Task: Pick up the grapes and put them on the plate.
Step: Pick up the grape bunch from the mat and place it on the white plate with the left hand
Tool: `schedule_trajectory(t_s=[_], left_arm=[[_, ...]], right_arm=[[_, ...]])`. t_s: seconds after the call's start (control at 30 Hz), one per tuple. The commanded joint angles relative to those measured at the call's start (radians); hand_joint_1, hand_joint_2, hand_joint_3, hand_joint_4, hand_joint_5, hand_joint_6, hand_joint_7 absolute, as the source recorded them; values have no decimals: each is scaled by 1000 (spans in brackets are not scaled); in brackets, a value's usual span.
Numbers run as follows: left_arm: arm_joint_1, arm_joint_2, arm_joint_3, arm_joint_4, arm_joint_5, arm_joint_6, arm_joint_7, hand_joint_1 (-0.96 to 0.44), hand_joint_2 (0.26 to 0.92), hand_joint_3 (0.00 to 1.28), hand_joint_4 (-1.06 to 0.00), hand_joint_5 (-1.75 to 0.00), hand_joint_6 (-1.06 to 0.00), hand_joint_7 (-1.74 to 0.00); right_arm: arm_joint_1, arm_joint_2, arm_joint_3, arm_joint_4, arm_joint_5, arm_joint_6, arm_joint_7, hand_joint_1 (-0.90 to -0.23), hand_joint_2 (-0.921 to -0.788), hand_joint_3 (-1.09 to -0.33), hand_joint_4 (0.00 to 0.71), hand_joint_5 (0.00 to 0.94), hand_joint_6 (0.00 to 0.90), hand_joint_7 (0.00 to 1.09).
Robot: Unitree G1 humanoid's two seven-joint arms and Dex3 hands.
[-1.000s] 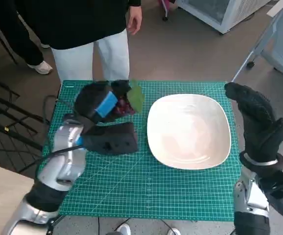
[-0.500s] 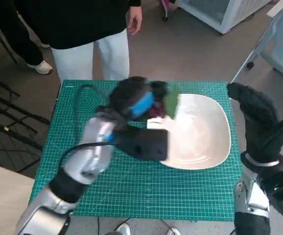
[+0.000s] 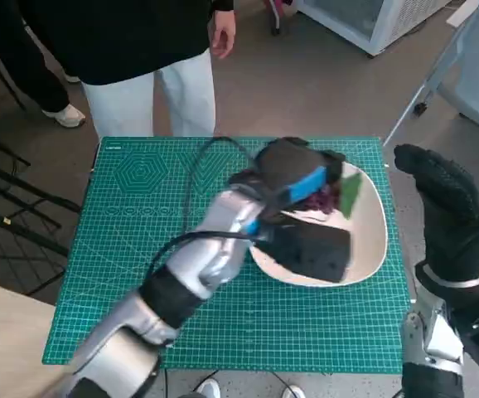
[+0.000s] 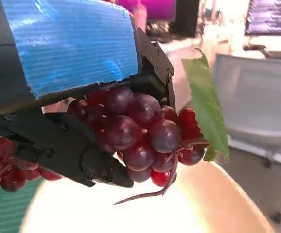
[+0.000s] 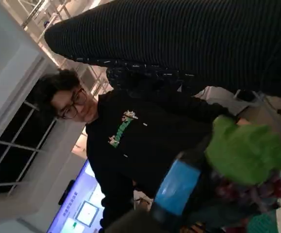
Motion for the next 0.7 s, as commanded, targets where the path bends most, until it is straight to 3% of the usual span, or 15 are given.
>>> schedule_trajectory(t_s=[0.03,0.13,0.37,0.53,0.7], left_arm=[[-51,-38,-9,71,-11,-31,27,1,921,208,-498,-1409,-503,-1263],[-67,-54,-15,117,-9,-51,40,3,921,263,-447,-1465,-434,-1329],[-92,-79,-30,212,-4,-83,71,4,921,258,-469,-1507,-439,-1245],[-106,-95,-26,290,-16,-106,93,3,921,319,-378,-1506,-374,-1422],[-118,-106,-10,355,-44,-125,92,3,920,359,-328,-1537,-333,-1494]], right_arm=[[23,2,-5,3,10,3,0,-579,-921,-702,197,2,-1,414],[25,3,-8,3,9,2,-2,-577,-921,-702,198,2,-1,414],[30,4,-12,-4,2,0,-10,-576,-921,-701,198,2,-1,413],[35,5,-14,-9,-4,-1,-19,-576,-921,-700,198,2,-1,413],[37,5,-14,-11,-9,-3,-26,-575,-921,-700,198,2,-1,412]])
